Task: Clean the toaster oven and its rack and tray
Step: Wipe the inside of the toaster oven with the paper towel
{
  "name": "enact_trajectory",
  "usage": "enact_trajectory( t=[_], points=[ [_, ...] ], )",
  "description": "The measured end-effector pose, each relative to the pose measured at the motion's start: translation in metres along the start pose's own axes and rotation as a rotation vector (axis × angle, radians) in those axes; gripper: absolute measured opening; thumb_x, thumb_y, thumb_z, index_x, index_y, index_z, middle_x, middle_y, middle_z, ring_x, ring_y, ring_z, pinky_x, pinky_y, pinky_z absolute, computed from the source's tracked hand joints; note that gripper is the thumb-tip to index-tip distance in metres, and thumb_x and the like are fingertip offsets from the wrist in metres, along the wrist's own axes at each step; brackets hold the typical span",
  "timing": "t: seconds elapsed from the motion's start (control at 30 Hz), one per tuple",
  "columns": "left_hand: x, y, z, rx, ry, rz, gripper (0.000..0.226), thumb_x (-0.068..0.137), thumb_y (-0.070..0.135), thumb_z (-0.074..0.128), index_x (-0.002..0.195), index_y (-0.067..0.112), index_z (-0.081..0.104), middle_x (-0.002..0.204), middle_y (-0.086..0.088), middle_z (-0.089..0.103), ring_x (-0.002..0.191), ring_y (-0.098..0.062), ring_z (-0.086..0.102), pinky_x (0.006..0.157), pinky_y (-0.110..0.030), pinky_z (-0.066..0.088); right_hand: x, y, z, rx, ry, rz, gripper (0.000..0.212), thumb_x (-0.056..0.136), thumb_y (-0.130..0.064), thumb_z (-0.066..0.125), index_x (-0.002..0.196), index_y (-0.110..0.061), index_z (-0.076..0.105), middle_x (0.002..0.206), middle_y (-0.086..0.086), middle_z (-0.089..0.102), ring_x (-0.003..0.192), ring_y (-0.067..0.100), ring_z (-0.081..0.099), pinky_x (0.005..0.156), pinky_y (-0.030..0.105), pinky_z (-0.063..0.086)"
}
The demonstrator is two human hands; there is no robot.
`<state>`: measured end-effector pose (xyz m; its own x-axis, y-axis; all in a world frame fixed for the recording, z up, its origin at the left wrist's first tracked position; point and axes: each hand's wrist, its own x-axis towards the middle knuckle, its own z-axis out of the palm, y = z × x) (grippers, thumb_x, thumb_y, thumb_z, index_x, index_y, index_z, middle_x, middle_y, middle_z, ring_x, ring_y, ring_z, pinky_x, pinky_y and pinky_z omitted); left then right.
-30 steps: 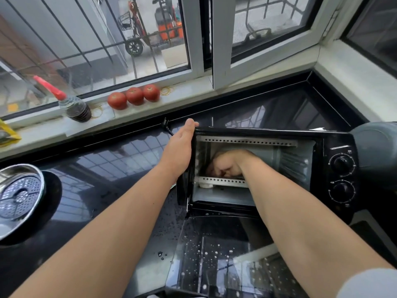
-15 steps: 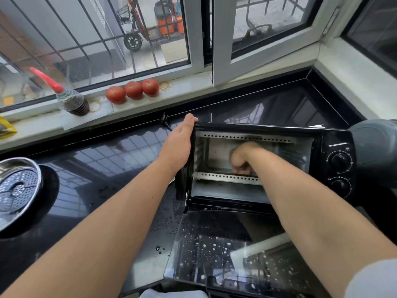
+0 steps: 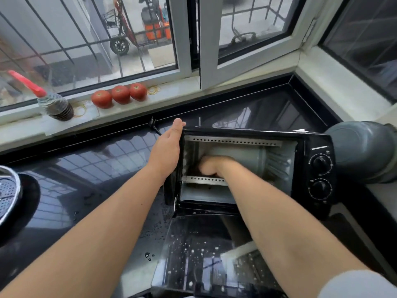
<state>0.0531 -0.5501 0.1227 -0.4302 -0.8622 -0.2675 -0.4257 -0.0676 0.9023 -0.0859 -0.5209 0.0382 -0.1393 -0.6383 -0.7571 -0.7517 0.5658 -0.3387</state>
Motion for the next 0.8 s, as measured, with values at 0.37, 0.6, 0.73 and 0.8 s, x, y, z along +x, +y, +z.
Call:
enact_trajectory(
  t=[0.37, 0.6, 0.73, 0.8],
  points=[
    [0.000, 0.000, 0.002, 0.005, 0.027, -0.045, 0.083, 0.080, 0.093, 0.023, 0.137, 0.045, 0.060, 0.144, 0.006, 0.060, 0.137, -0.023, 0.050, 0.120, -0.051, 0.033, -0.043, 0.076, -0.037, -0.449, -0.037, 0.312, 0.022, 0.097, -0.014, 0.044, 0.079, -0.005, 0.054, 0.091, 0.011, 0.055, 0.077, 0.025, 0.054, 0.067, 0.030, 0.047],
    [-0.006, 0.004, 0.005, 0.057, 0.068, 0.010, 0.047, 0.107, 0.062, 0.027, 0.106, 0.030, 0.061, 0.099, 0.019, 0.058, 0.089, 0.006, 0.050, 0.086, -0.018, 0.036, -0.039, 0.082, -0.044, -0.304, -0.166, 0.458, 0.023, 0.088, -0.001, 0.043, 0.089, 0.009, 0.064, 0.084, 0.022, 0.067, 0.061, 0.030, 0.063, 0.056, 0.031, 0.053],
    [-0.004, 0.000, 0.005, 0.155, 0.144, 0.070, 0.036, 0.108, 0.059, 0.032, 0.099, 0.031, 0.054, 0.096, 0.011, 0.059, 0.082, 0.001, 0.054, 0.073, -0.020, 0.038, -0.037, 0.083, -0.042, -0.300, -0.165, 0.464, 0.028, 0.093, -0.011, 0.048, 0.110, 0.003, 0.067, 0.100, 0.020, 0.070, 0.065, 0.030, 0.064, 0.050, 0.030, 0.052],
    [-0.007, -0.007, 0.007, 0.251, 0.233, 0.245, 0.034, 0.109, 0.047, 0.042, 0.126, 0.026, 0.062, 0.125, 0.003, 0.064, 0.113, -0.016, 0.060, 0.091, -0.028, 0.044, -0.036, 0.083, -0.040, -0.267, -0.158, 0.440, 0.022, 0.092, -0.011, 0.051, 0.103, 0.002, 0.065, 0.088, 0.019, 0.067, 0.065, 0.029, 0.061, 0.059, 0.030, 0.053]
  ],
)
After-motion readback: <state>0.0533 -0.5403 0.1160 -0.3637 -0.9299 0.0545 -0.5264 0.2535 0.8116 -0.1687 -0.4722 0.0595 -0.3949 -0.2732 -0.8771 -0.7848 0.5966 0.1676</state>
